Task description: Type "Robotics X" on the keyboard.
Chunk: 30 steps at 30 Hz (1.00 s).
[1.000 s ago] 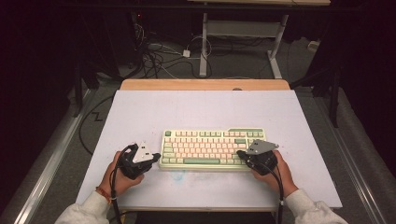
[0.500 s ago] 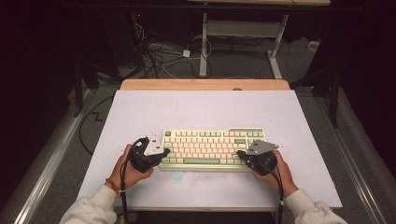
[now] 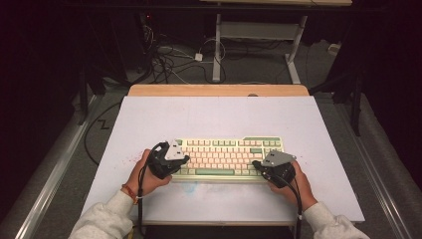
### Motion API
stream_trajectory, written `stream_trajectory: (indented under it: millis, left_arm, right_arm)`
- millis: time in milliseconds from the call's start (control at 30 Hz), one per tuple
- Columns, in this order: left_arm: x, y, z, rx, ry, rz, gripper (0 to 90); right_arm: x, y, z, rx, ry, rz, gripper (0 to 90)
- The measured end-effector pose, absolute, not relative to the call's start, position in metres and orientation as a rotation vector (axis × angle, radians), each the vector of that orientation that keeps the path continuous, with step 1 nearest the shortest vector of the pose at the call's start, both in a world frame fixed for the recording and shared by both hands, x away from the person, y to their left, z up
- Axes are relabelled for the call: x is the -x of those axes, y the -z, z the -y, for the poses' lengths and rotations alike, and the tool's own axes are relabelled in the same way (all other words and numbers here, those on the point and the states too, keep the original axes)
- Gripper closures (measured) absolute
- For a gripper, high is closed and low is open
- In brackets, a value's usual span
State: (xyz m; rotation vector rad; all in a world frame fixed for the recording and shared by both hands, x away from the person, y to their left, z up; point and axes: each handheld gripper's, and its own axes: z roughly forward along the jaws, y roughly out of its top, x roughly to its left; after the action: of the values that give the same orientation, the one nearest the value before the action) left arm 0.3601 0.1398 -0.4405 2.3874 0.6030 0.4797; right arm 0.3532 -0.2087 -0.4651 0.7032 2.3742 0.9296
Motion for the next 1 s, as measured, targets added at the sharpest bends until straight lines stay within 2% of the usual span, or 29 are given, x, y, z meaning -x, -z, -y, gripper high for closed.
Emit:
stream_trajectory:
  millis: [500,1000]
  left_arm:
    - [-0.37,0.449,-0.116,-2.442,-0.416,-0.541,87.1]
    - [-0.372,0.452,-0.11,-2.461,-0.398,-0.525,86.7]
  right_arm:
    - [-0.353,0.465,0.208,-0.698,-0.924,-2.377,90.0]
    - [-0.353,0.465,0.208,-0.695,-0.922,-2.378,90.0]
